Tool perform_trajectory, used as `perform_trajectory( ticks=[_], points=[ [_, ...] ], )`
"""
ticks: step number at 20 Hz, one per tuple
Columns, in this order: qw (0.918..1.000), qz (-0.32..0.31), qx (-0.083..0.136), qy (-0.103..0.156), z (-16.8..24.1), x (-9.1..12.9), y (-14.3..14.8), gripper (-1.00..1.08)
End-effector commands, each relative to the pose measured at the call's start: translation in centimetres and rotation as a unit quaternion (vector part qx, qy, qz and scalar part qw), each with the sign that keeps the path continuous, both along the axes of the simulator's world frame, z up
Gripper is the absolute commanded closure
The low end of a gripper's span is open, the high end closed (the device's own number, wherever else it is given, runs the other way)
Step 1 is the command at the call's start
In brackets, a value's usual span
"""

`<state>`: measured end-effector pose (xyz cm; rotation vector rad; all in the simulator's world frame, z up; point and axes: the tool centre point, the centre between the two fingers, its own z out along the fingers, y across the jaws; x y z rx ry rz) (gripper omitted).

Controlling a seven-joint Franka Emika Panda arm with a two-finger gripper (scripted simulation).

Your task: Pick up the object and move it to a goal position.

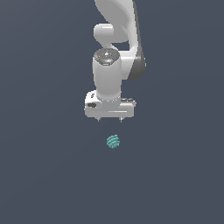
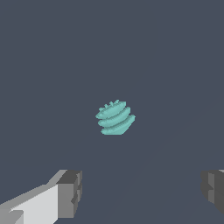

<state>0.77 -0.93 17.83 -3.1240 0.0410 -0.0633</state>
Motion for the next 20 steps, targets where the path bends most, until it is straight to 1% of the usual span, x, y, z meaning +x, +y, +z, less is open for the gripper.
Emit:
perform_trajectory(
  ticks=[1,4,9,15,20],
  points=[
    [1.0,0.0,0.0,0.0,0.0,0.0,0.0,-0.92],
    [1.0,0.005,0.003,0.0,0.0,0.0,0.6,-0.92],
    [0.9996,0.024,0.013,0.0,0.1,-0.2,2.8,-0.92],
    [0.9996,0.024,0.013,0.0,0.1,-0.2,2.8,-0.92],
    [0.9992,0.04,0.011,0.001,-0.5,0.2,2.7,-0.92]
  ],
)
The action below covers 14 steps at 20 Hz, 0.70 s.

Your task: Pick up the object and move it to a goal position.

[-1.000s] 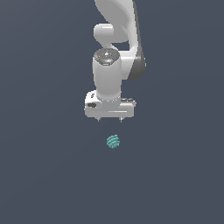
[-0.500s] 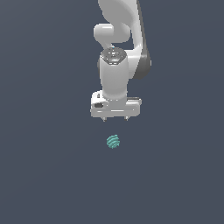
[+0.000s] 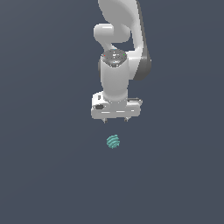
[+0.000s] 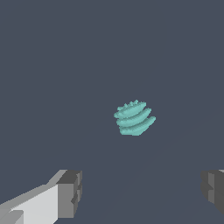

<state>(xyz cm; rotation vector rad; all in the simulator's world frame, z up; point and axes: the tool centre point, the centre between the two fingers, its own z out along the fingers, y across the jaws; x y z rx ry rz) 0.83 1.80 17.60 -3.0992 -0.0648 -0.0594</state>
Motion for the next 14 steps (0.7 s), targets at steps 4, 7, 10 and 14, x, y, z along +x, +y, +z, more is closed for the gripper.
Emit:
perform_trajectory(
  ticks=[4,7,10,14],
  points=[
    [0.9995,0.031,-0.005,0.002,-1.3,0.7,-0.2,-0.92],
    [0.9983,0.057,-0.009,0.004,-2.5,1.3,-0.4,-0.92],
    [0.9957,0.091,-0.014,0.007,-4.0,2.1,-0.6,-0.92],
    [0.9907,0.134,-0.019,0.01,-6.0,2.9,-0.9,-0.92]
  ],
)
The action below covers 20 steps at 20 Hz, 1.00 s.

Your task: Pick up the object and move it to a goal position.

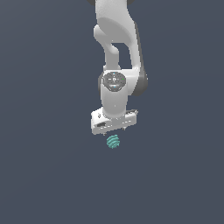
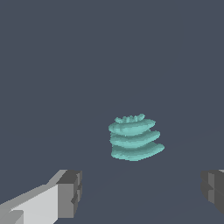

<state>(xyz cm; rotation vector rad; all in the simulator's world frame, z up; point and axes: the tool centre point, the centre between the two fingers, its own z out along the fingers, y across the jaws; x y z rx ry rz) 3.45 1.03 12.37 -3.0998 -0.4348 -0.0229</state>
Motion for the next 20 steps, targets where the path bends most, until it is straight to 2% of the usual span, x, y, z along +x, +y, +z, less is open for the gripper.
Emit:
perform_trajectory(
  ticks=[1,9,15,20],
  points=[
    [0.9997,0.025,-0.003,0.002,-1.2,0.5,-0.2,-0.92],
    [0.9976,0.069,-0.007,0.006,-3.2,1.2,-0.4,-0.92],
    [0.9975,0.07,-0.007,0.006,-3.5,1.2,-0.5,-0.92],
    [0.9974,0.071,-0.007,0.006,-5.4,1.2,-0.5,-0.92]
  ],
)
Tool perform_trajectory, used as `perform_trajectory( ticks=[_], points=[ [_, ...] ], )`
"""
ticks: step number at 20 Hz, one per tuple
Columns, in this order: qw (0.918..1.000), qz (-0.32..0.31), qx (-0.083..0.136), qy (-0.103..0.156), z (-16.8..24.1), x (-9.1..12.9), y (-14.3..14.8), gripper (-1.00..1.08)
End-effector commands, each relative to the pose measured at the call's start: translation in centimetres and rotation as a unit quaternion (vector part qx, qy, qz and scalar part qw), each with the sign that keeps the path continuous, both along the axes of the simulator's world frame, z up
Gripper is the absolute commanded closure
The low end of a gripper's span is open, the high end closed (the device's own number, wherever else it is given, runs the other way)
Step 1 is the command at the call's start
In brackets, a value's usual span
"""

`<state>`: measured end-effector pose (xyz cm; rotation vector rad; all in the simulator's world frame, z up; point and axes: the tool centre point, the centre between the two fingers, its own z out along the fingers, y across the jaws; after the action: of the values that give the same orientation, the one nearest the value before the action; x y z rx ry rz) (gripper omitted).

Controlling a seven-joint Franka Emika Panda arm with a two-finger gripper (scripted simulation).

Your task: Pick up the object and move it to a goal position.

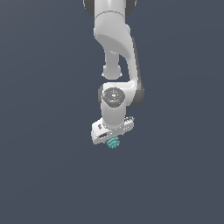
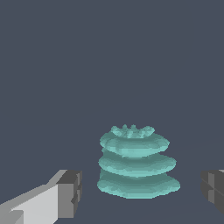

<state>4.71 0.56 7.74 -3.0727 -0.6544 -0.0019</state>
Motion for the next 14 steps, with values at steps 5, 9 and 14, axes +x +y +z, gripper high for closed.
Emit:
perform_trajectory(
  ticks=[5,9,14],
  points=[
    [1.0,0.002,0.0,0.001,-3.3,-0.1,0.0,-0.92],
    [1.0,0.002,0.0,0.001,-3.8,0.0,0.0,-0.92],
    [1.0,0.002,0.0,0.001,-3.8,0.0,0.0,1.08]
  ],
)
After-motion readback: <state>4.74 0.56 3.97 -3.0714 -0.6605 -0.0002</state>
